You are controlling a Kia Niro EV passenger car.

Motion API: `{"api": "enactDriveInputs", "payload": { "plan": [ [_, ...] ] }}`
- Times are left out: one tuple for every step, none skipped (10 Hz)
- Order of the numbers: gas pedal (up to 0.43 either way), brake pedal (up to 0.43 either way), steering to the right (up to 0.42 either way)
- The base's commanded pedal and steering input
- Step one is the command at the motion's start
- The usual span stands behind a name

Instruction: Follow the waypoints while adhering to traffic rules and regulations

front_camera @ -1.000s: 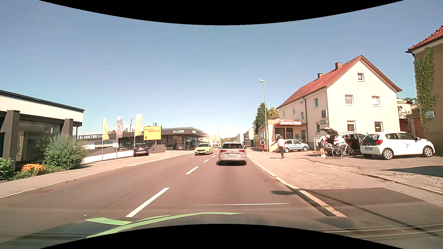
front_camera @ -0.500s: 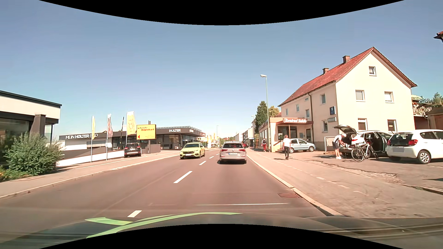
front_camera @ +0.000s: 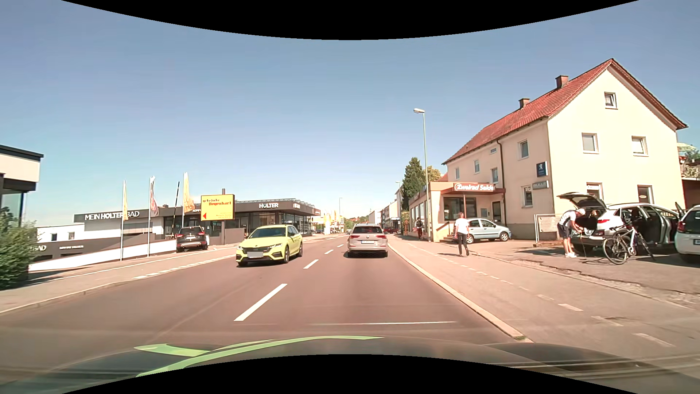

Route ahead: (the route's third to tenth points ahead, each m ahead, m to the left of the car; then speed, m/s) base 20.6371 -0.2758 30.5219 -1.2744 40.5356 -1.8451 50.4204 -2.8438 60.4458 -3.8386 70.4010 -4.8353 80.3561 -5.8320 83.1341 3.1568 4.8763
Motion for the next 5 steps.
{"api": "enactDriveInputs", "payload": {
  "plan": [
    [0.13,0.0,0.016],
    [0.13,0.0,0.017],
    [0.13,0.0,0.017],
    [0.13,0.0,0.017],
    [0.13,0.0,0.017]
  ]
}}
